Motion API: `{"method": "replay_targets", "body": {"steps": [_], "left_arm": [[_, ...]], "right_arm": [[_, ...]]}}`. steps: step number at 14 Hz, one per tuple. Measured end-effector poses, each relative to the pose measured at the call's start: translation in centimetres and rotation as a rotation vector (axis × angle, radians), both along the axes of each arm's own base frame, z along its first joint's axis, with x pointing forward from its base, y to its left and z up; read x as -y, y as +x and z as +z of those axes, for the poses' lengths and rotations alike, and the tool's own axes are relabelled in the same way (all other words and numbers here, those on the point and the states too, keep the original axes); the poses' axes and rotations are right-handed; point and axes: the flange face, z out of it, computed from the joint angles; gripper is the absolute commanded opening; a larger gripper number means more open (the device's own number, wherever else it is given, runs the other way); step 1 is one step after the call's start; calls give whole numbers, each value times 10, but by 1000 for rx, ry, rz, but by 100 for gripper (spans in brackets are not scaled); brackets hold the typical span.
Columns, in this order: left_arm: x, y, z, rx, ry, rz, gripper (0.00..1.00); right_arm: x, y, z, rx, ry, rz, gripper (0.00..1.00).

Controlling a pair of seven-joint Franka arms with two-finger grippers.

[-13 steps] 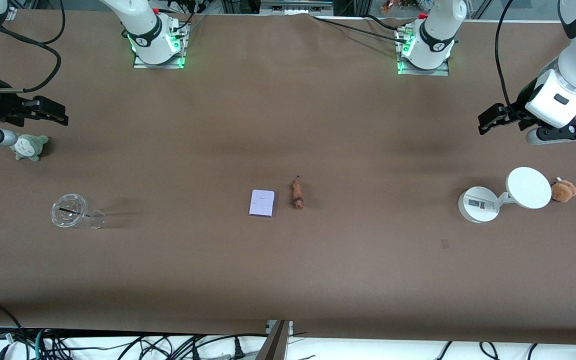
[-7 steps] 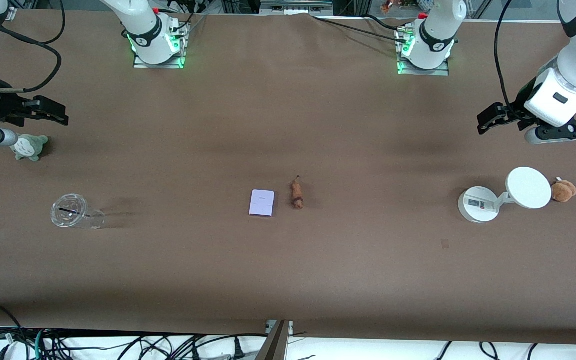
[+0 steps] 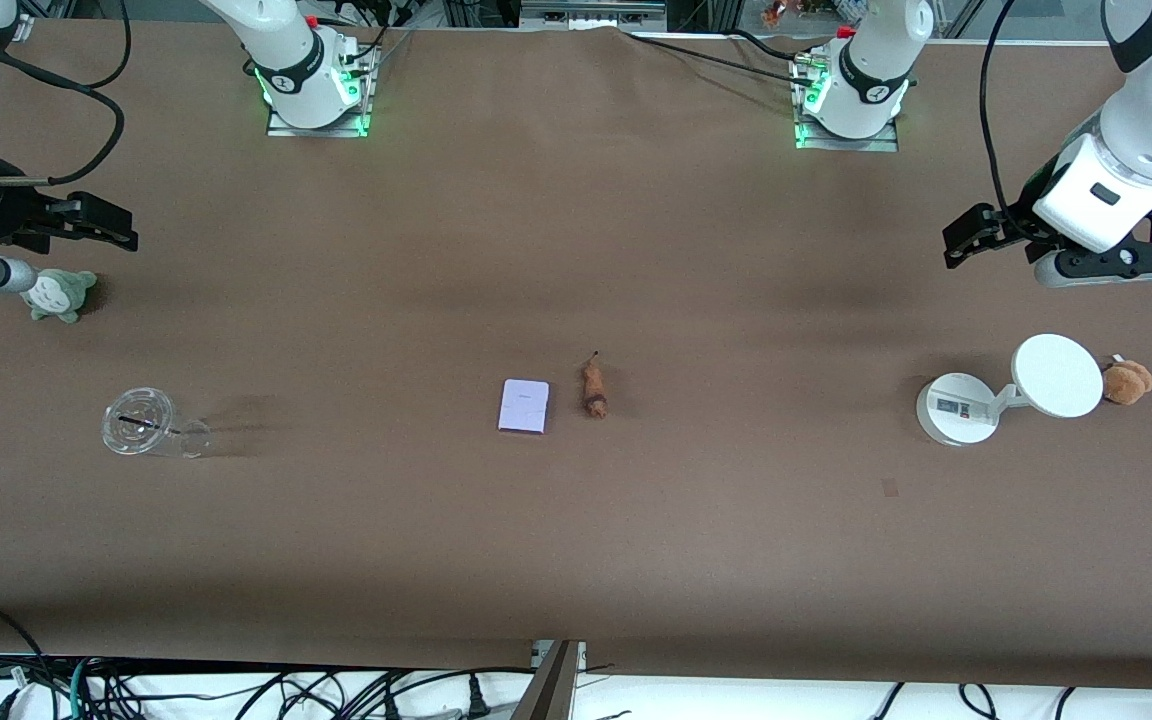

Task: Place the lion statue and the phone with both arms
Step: 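Move both grippers toward the lion figurine and silver phone mid-table, then grasp the lion with the left gripper while the right gripper grasps the phone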

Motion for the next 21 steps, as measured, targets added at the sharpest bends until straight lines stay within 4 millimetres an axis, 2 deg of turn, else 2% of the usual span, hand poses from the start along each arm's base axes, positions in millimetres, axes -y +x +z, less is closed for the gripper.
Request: {"method": "replay_targets", "body": {"steps": [2, 4, 7, 9, 11, 13, 14, 16, 21], "left_arm": [[19, 7, 2, 11, -12, -8, 100], [53, 18, -3, 9, -31, 30, 100], [109, 37, -30, -22, -76, 94, 100], [153, 55, -59, -34, -128, 146, 100], [203, 78, -96, -54, -180, 209, 100], [256, 97, -149, -13, -195, 257, 100], [283, 100, -177, 14, -196, 268, 100], [329, 90, -220, 38, -177, 255, 100], [411, 47, -279, 90, -53, 135, 100]], "right_arm": [[0, 0, 0, 0, 0, 0, 100], [0, 0, 0, 0, 0, 1, 100], [-1, 2, -3, -6, -1, 1, 100], [-3, 7, -13, -15, -2, 4, 100], [-7, 15, -26, -19, -4, 11, 100], [-9, 27, -39, 0, -5, 12, 100], [-9, 33, -47, 8, -5, 12, 100], [-11, 47, -70, 12, -9, 13, 100], [-22, 79, -153, -37, -19, 28, 100]]}}
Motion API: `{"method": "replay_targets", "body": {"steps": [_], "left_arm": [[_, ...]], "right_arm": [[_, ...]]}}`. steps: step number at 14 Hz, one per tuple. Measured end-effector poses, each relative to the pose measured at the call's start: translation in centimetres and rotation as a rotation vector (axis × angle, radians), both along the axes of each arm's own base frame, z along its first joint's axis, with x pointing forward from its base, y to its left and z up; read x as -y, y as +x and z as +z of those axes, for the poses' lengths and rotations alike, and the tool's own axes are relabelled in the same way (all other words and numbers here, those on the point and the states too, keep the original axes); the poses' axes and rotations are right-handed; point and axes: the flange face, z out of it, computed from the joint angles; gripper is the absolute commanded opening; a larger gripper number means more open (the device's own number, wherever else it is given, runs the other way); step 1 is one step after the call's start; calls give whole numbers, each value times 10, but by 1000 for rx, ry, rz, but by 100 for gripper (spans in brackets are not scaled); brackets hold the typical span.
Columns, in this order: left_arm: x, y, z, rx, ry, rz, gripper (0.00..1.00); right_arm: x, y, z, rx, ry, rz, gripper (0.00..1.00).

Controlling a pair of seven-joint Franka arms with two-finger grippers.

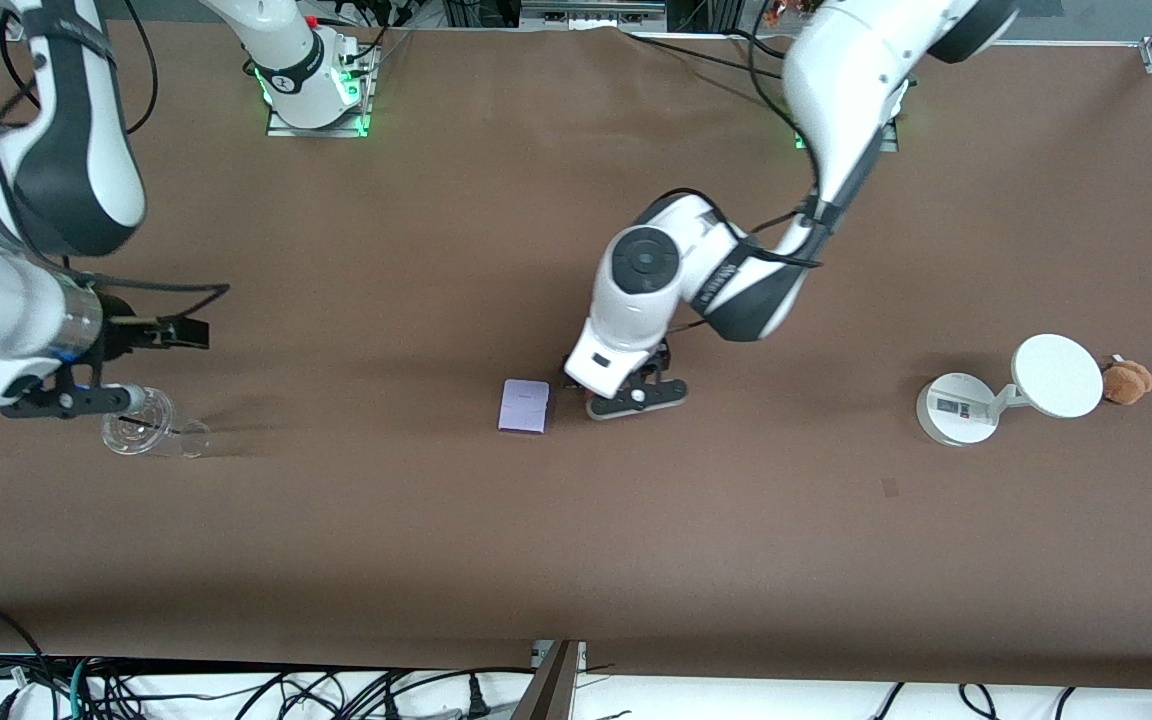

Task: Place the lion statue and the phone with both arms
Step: 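Grasp the lion with the left gripper while the right gripper grasps the phone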

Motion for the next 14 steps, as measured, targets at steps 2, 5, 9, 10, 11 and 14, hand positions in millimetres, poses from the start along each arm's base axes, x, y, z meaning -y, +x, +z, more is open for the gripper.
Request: {"method": "replay_targets", "body": {"steps": [2, 5, 9, 10, 11, 14], "left_arm": [[30, -19, -26, 18, 29, -39, 100], [38, -21, -55, 25, 32, -52, 100], [14, 1, -63, 48, 55, -33, 100], [12, 3, -65, 47, 56, -31, 100], [11, 3, -69, 46, 57, -30, 100], [12, 2, -82, 43, 55, -32, 70]], "right_arm": [[-25, 15, -43, 16, 6, 18, 100], [-78, 28, -109, 41, -5, -9, 100], [-147, 26, -154, 103, -22, -95, 100], [-165, 24, -165, 119, -21, -115, 100], [-183, 21, -176, 130, -16, -134, 100], [-228, 7, -199, 140, -15, -169, 100]]}}
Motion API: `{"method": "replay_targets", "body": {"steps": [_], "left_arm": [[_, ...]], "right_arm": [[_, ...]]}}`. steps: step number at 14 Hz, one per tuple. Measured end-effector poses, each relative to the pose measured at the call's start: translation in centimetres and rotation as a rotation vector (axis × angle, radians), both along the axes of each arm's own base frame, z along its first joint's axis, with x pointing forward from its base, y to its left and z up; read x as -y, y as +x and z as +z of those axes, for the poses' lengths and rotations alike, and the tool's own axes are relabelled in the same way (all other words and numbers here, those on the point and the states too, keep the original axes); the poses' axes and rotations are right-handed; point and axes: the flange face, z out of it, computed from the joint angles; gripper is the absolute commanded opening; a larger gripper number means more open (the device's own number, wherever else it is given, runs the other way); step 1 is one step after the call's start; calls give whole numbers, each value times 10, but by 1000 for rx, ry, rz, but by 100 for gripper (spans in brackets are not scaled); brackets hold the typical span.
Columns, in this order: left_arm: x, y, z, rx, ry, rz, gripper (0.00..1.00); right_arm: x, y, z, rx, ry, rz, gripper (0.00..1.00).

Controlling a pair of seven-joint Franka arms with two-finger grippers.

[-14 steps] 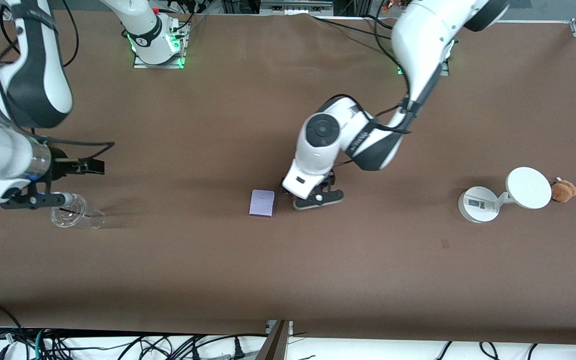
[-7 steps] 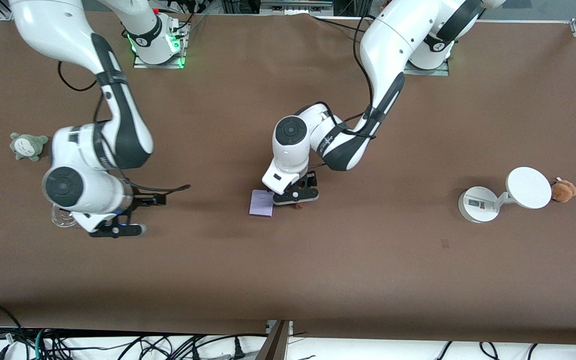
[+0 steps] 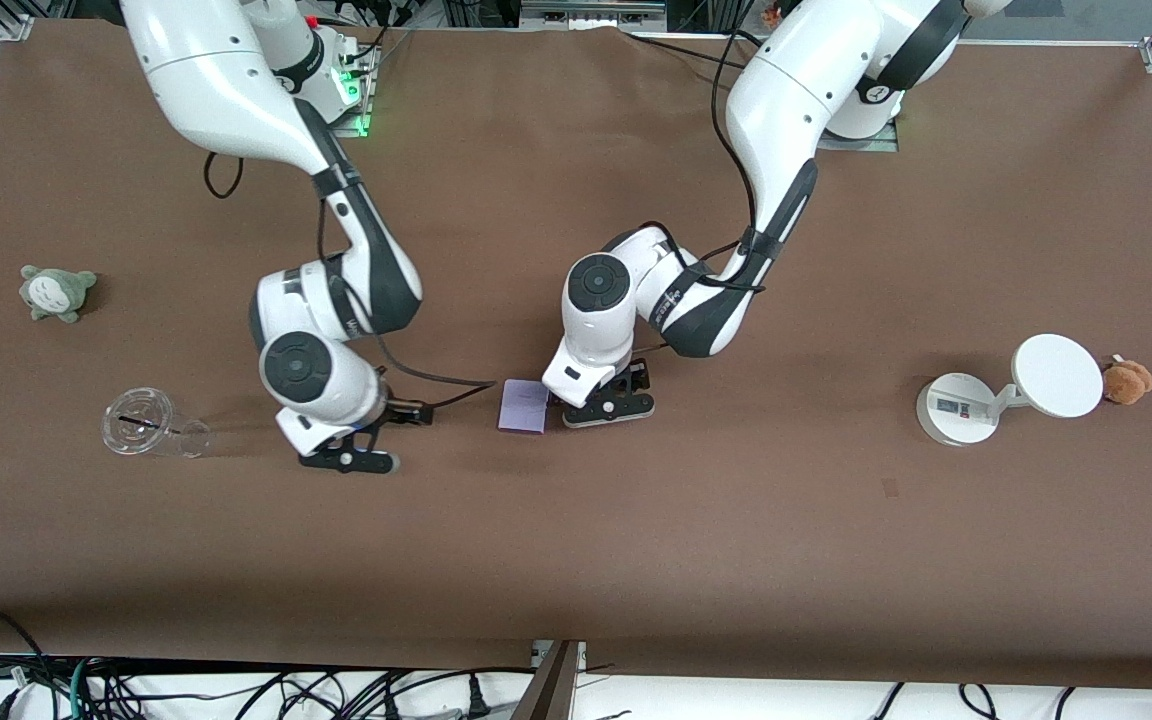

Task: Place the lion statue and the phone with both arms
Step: 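Grasp the lion with the left gripper while the right gripper grasps the phone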

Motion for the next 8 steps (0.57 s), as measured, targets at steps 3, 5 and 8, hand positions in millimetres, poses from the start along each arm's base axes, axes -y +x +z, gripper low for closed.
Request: {"method": "replay_targets", "body": {"steps": [3, 5, 8], "left_arm": [[1, -1, -4, -2, 1, -1, 0], [0, 4, 2, 5, -5, 4, 0], [-3, 10, 8, 14, -12, 13, 0]], "right_arm": [[-34, -11, -4, 31, 9, -26, 100], [-52, -16, -4, 53, 17, -49, 100], [-78, -26, -14, 80, 28, -82, 100]]}}
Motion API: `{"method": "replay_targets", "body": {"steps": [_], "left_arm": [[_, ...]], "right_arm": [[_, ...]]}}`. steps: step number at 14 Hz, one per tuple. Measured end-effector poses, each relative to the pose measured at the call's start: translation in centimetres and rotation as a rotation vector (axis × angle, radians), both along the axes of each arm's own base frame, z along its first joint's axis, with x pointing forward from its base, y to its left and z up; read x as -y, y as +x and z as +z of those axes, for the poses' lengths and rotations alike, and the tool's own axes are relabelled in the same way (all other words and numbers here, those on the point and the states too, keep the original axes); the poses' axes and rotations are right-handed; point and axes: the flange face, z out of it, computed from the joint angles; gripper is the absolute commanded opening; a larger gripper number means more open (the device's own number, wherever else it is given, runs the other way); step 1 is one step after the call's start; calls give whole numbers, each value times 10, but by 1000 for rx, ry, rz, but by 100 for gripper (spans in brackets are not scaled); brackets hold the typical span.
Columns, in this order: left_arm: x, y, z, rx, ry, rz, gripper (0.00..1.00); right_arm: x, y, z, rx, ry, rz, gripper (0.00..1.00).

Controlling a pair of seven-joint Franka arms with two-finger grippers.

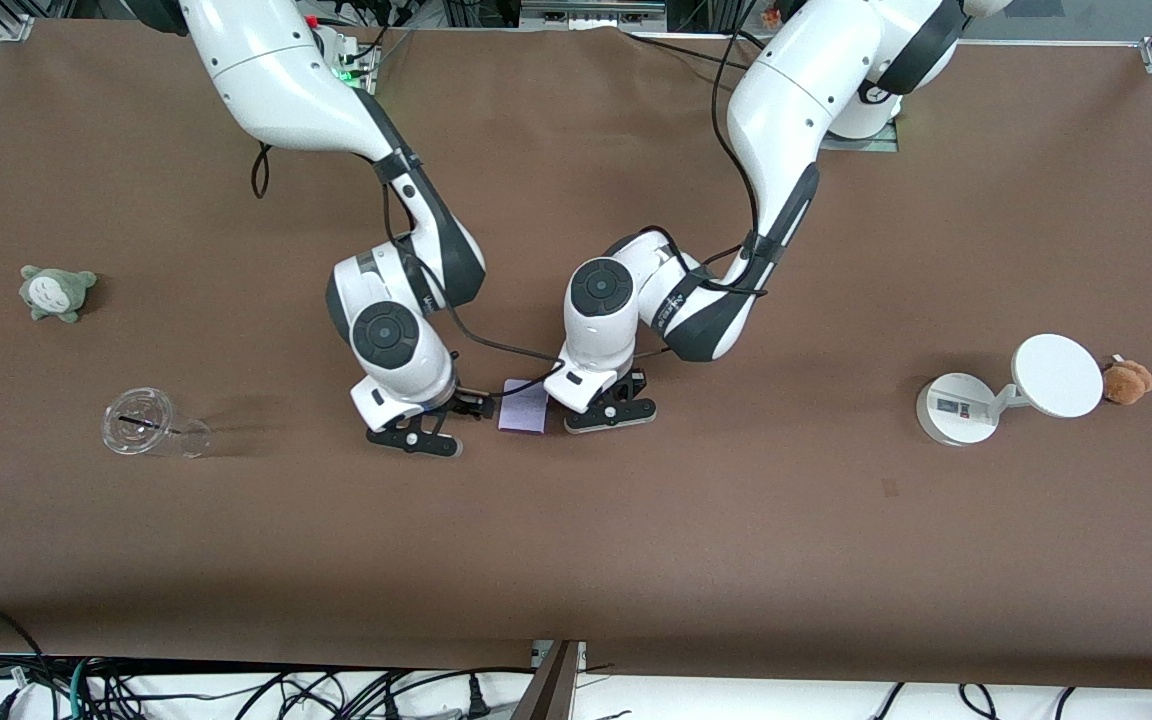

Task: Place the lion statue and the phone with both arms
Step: 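Grasp the lion with the left gripper while the right gripper grasps the phone, then carry the lion to the white lamp with the left gripper and set it down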

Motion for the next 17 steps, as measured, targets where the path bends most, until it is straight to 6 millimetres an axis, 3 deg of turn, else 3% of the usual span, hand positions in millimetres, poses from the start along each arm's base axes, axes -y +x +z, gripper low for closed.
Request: {"method": "replay_targets", "body": {"steps": [5, 9, 12, 17], "left_arm": [[-15, 11, 17, -14, 21, 20, 0], [-62, 46, 61, 3, 21, -18, 0], [-129, 75, 79, -52, 65, -66, 0], [-265, 115, 71, -141, -7, -96, 0]], "right_arm": [[-43, -22, -19, 28, 15, -42, 100], [-57, -29, -23, 38, 22, -48, 100], [-64, -32, -24, 52, 32, -41, 100], [-81, -42, -35, 76, 50, -49, 100]]}}
